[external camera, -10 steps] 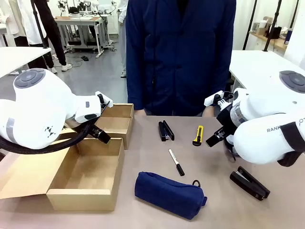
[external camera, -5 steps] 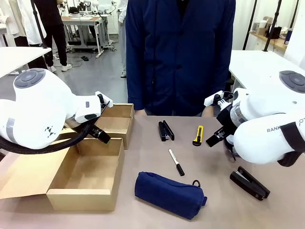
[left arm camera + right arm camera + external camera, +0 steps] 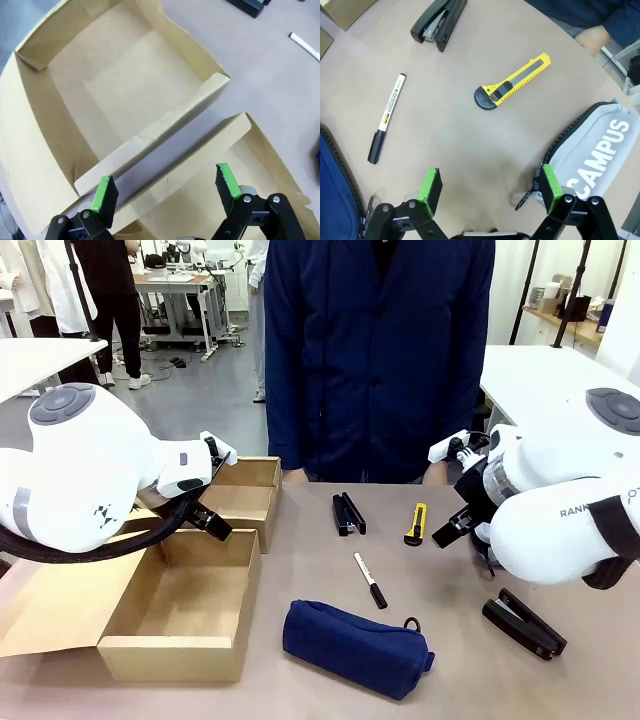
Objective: Place items inside the box.
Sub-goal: Pick up a Pencil pouch or Stapler and place it inside the Mailer Box closest to the robot.
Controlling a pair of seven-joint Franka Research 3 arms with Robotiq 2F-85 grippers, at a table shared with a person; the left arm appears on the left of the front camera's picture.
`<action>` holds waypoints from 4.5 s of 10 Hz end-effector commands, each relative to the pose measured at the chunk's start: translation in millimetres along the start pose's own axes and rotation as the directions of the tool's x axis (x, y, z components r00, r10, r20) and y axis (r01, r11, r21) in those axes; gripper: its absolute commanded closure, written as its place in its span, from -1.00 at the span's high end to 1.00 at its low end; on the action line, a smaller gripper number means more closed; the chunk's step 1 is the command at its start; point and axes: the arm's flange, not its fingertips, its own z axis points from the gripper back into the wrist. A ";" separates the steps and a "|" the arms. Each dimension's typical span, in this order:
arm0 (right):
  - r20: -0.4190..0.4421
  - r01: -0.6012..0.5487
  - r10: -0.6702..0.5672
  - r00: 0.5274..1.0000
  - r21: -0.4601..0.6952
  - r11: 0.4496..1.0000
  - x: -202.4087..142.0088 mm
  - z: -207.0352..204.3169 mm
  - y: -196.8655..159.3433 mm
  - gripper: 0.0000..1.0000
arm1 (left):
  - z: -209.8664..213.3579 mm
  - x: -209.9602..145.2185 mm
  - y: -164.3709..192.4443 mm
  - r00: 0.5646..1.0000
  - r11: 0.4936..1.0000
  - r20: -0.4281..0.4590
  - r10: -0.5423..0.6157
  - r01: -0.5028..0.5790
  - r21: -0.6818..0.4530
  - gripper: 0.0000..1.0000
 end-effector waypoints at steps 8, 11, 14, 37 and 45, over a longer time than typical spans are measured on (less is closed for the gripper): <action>0.000 0.001 -0.001 1.000 0.000 1.000 0.0 0.1 -0.1 1.00 | 0.2 0.1 0.0 1.000 1.000 0.001 0.000 0.000 0.000 1.00; 0.000 0.001 -0.001 1.000 0.000 1.000 0.0 0.1 -0.1 1.00 | 0.2 0.1 0.0 1.000 1.000 0.001 0.000 0.000 0.000 1.00; -0.045 0.071 -0.065 0.997 0.137 0.988 9.6 19.7 -14.0 1.00 | 21.2 8.2 2.4 0.999 0.996 -0.019 -0.030 0.028 -0.084 1.00; -0.075 0.784 -0.997 0.010 0.620 -0.039 -291.4 220.8 -268.0 1.00 | 203.9 -282.7 279.2 0.358 0.440 0.279 0.891 -0.532 -0.723 1.00; -0.119 0.762 -0.866 0.486 0.543 0.353 -189.9 169.4 -197.3 1.00 | 203.9 -282.7 279.2 0.358 0.440 0.279 0.891 -0.532 -0.723 1.00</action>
